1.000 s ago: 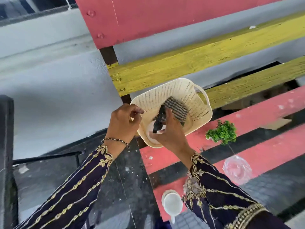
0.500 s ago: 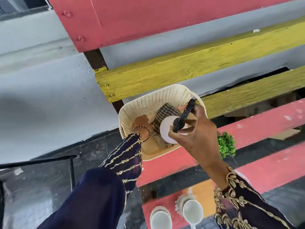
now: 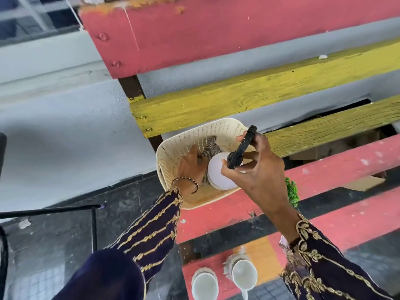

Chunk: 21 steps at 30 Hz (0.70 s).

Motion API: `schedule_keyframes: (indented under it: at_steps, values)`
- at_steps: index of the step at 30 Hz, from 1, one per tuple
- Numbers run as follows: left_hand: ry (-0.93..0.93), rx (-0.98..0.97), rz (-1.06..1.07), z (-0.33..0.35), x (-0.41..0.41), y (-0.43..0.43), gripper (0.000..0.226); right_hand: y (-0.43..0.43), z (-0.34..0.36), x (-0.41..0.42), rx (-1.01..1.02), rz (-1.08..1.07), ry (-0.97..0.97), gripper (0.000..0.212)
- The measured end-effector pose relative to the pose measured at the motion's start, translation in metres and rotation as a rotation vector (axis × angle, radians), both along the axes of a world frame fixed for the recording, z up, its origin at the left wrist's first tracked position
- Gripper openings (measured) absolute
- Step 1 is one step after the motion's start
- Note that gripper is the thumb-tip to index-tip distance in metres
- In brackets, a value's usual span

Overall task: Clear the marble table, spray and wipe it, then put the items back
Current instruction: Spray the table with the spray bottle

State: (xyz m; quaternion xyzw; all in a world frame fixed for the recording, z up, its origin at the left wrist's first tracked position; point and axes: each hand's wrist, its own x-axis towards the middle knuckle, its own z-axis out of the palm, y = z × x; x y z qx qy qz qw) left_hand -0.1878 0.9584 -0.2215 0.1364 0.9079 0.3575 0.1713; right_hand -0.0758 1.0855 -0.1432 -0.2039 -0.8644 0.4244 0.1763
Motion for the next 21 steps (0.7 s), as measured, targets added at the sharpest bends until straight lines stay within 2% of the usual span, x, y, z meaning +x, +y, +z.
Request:
schedule_keyframes:
  at_steps: [6, 10, 12, 15, 17, 21]
  values:
    - [0.103, 0.295, 0.040, 0.090, 0.017, -0.051, 0.017, -0.026, 0.068, 0.011, 0.006, 0.020, 0.062, 0.062]
    - [0.184, 0.361, -0.047, 0.159, 0.036, -0.117, 0.026, -0.074, 0.125, 0.020, 0.023, 0.066, 0.107, 0.063]
    - [0.089, 0.374, -0.067, 0.187, 0.049, -0.156, 0.030, -0.105, 0.150, 0.026, 0.013, 0.098, 0.133, 0.061]
    - [-0.114, 0.435, -0.108, 0.222, 0.074, -0.227, 0.021, -0.165, 0.188, 0.035, -0.080, 0.169, 0.171, 0.052]
    - [-0.139, 0.415, -0.156, 0.245, 0.092, -0.280, 0.041, -0.213, 0.213, 0.043, -0.144, 0.218, 0.212, 0.049]
    - [-0.050, 0.240, -0.315, 0.280, 0.128, -0.363, 0.075, -0.308, 0.248, 0.051, -0.336, 0.290, 0.311, 0.034]
